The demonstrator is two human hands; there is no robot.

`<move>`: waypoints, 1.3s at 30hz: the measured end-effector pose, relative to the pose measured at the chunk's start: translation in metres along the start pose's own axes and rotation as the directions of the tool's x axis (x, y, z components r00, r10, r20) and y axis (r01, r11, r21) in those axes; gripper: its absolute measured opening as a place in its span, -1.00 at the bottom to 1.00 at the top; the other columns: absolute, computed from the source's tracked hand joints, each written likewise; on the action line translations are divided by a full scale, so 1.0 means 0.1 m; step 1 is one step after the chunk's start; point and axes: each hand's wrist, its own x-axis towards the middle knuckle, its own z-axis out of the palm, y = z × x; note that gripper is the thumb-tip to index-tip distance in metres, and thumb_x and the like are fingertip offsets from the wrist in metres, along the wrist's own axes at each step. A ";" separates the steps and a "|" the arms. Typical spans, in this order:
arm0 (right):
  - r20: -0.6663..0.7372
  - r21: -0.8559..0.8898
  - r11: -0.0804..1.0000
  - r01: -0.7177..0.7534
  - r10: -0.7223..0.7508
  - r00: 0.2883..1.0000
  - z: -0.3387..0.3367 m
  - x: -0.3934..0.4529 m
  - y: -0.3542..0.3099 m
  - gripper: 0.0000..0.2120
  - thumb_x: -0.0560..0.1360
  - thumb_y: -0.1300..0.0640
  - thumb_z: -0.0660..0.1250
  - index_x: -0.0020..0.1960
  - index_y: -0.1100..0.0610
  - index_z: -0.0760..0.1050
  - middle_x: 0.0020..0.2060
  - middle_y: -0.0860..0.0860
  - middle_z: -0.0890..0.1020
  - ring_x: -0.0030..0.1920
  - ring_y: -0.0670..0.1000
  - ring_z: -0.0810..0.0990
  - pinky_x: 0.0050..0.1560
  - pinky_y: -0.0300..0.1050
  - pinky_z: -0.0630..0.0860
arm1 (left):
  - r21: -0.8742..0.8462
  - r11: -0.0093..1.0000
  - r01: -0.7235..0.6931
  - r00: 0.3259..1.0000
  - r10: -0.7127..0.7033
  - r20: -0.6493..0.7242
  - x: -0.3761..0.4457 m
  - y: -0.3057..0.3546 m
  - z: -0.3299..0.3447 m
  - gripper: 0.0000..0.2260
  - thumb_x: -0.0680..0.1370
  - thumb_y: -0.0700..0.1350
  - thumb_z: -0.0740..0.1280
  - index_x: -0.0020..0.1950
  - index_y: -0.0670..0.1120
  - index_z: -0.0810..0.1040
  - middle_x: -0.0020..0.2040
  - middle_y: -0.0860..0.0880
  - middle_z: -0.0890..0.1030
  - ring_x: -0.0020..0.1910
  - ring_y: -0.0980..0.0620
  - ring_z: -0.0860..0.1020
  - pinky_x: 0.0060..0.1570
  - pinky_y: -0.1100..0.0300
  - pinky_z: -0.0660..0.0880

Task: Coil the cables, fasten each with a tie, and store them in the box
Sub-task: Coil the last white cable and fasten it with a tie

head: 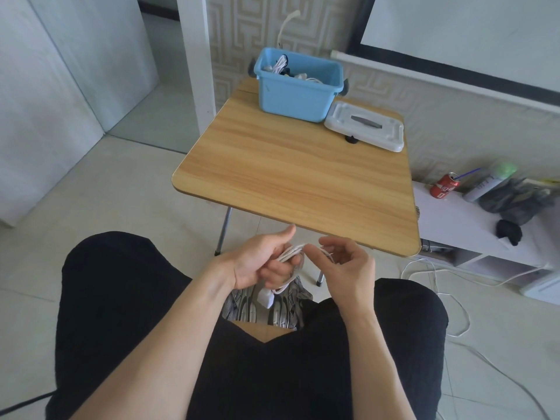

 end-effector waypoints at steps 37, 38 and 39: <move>0.217 -0.041 0.985 -0.168 0.173 0.961 0.04 0.01 0.11 -0.87 0.64 0.16 0.27 0.09 -0.01 0.57 -0.27 0.03 0.68 -0.45 -0.04 0.53 -0.46 -0.24 0.44 | -0.626 0.677 -0.389 0.874 0.056 -0.483 -0.08 0.13 -0.23 -0.56 0.67 -0.01 0.05 -0.44 0.01 0.23 -0.58 0.08 0.10 -0.61 0.09 0.01 -0.55 0.21 -0.04; 0.216 -0.029 0.988 -0.154 0.157 0.964 0.04 0.01 0.12 -0.85 0.63 0.17 0.29 0.10 -0.01 0.59 -0.27 0.03 0.68 -0.44 -0.05 0.54 -0.45 -0.23 0.45 | -0.637 0.660 -0.398 0.869 0.049 -0.492 -0.07 0.13 -0.23 -0.55 0.67 -0.01 0.05 -0.44 0.01 0.23 -0.58 0.08 0.10 -0.63 0.10 0.04 -0.55 0.20 -0.04; 0.217 -0.031 0.991 -0.131 0.134 0.967 0.04 0.01 0.12 -0.84 0.62 0.19 0.30 0.10 0.00 0.61 -0.27 0.03 0.68 -0.43 -0.05 0.54 -0.45 -0.22 0.45 | -0.640 0.650 -0.410 0.859 0.040 -0.510 -0.05 0.13 -0.23 -0.55 0.68 -0.01 0.04 -0.43 0.01 0.23 -0.58 0.08 0.11 -0.64 0.10 0.06 -0.54 0.20 -0.03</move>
